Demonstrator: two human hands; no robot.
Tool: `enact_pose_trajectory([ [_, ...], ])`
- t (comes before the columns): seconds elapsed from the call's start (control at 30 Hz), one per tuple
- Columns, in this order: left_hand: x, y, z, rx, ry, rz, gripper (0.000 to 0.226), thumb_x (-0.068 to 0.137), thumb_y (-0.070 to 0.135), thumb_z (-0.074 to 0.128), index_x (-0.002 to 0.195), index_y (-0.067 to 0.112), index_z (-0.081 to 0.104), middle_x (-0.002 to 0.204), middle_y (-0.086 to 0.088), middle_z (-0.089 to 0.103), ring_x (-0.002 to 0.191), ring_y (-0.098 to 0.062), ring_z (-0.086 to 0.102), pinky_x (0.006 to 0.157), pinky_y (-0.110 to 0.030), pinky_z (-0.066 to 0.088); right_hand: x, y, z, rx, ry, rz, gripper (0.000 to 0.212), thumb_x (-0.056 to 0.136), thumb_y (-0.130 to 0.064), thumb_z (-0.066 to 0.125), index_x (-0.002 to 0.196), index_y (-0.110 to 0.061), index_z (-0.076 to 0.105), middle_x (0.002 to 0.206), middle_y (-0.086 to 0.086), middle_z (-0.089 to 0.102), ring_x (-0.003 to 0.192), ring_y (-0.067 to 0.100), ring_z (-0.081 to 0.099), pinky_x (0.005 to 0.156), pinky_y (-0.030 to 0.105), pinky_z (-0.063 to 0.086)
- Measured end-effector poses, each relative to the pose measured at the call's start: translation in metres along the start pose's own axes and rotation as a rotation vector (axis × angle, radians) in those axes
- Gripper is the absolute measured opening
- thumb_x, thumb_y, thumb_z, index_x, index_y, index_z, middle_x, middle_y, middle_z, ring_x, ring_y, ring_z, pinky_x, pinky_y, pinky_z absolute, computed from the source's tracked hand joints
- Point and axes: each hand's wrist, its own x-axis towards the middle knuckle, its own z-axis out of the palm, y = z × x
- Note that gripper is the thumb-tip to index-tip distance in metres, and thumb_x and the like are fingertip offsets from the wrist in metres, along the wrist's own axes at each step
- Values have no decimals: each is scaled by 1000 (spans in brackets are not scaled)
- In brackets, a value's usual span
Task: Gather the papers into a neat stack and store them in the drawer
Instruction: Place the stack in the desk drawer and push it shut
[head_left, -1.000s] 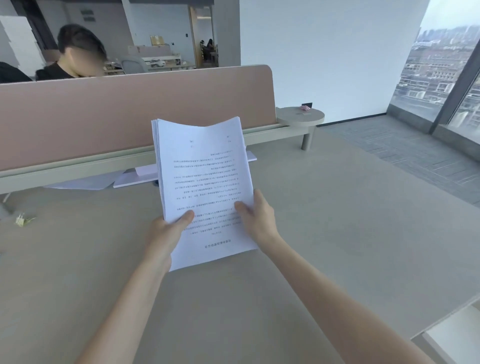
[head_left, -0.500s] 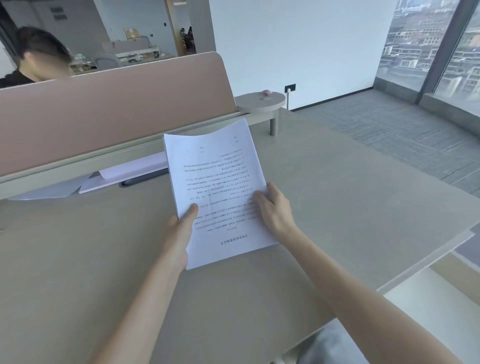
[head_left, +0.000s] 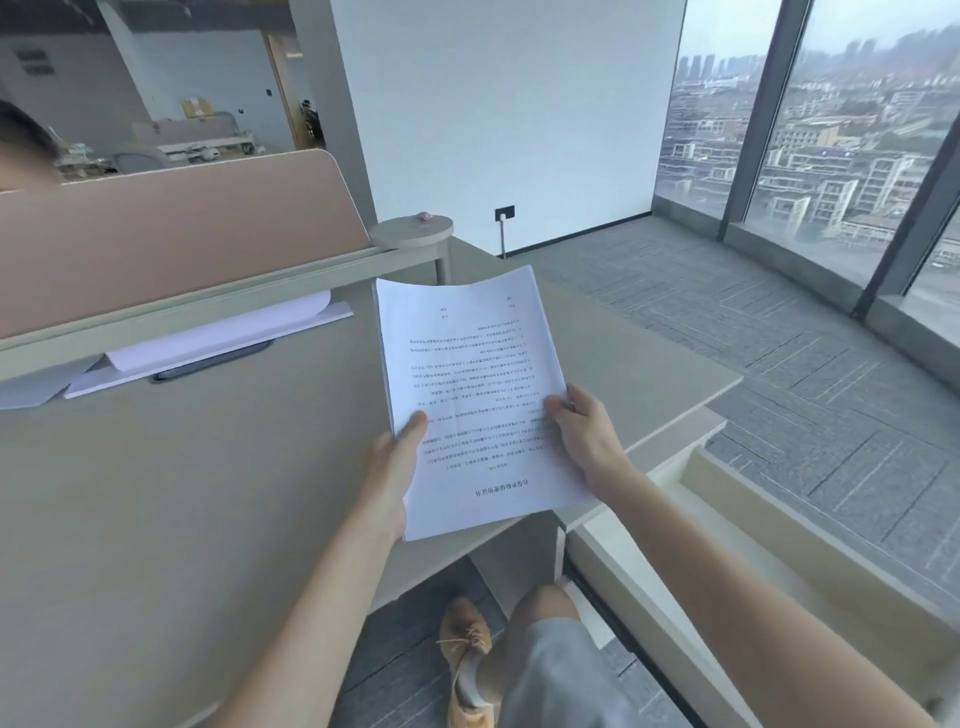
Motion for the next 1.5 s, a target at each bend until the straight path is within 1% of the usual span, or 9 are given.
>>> enact_pose_trajectory([
  [0.27, -74, -30, 88, -74, 22, -10, 14, 104, 31, 38, 109, 25, 50, 89, 14, 55, 72, 1, 48, 69, -27, 40, -36, 26, -111, 30, 23, 35, 12, 95, -18, 53, 89, -12, 61, 87, 4, 68, 73, 21, 66, 76, 41, 57],
  [0.63, -114, -87, 175, 148, -91, 36, 20, 84, 19, 49, 75, 1, 51, 78, -5, 50, 72, -17, 42, 65, -31, 28, -63, 79, -237, -88, 76, 61, 19, 97, -16, 57, 79, -22, 59, 75, -3, 64, 51, 4, 61, 51, 22, 48],
  [0.73, -119, -106, 191, 267, -157, 59, 17, 84, 12, 51, 73, -1, 48, 70, -7, 48, 67, -19, 39, 58, -29, 26, -66, 98, -260, -186, 80, 87, 17, 96, -20, 59, 80, -24, 60, 80, 0, 69, 65, 14, 67, 62, 30, 52],
  [0.83, -125, -123, 204, 358, -212, 73, 22, 82, 12, 56, 102, 21, 61, 93, 2, 72, 74, -15, 64, 65, -29, 49, -68, 114, -276, -270, 85, 105, 8, 95, -25, 60, 89, -21, 66, 82, 4, 73, 75, 28, 69, 73, 40, 55],
  [1.0, -138, -148, 215, 494, -259, 229, 78, 88, 5, 59, 143, 47, 23, 91, 8, 59, 65, -11, 56, 63, -19, 47, -73, 138, -294, -345, 103, 123, 8, 93, -21, 62, 93, -16, 69, 85, 12, 70, 73, 22, 61, 71, 36, 49],
  [1.13, -140, -168, 223, 721, -330, 277, 30, 95, 17, 53, 124, 23, 58, 81, 6, 57, 67, -9, 53, 56, -13, 41, -74, 157, -305, -376, 74, 180, 13, 93, -22, 63, 95, -11, 69, 83, 6, 66, 74, 23, 61, 73, 38, 51],
  [1.3, -137, -187, 229, 939, -532, 225, 36, 99, 24, 41, 125, 17, 64, 115, 0, 71, 100, -15, 63, 85, -21, 46, -65, 179, -304, -511, 2, 262, 16, 92, -22, 61, 106, -18, 68, 98, 7, 71, 92, 28, 65, 79, 37, 50],
  [1.4, -127, -201, 232, 1126, -647, 304, 30, 94, 26, 36, 82, 19, 62, 77, -5, 63, 72, -24, 56, 77, -43, 52, -60, 186, -294, -657, -63, 274, 18, 92, -22, 59, 107, -17, 66, 103, 5, 68, 93, 24, 61, 73, 33, 47],
  [1.5, -118, -208, 236, 1278, -719, 356, 31, 94, 23, 37, 64, 12, 36, 59, -4, 37, 57, -25, 36, 57, -36, 38, -55, 189, -286, -778, -117, 277, 11, 91, -21, 58, 85, -14, 63, 85, 4, 64, 78, 22, 55, 55, 28, 35],
])
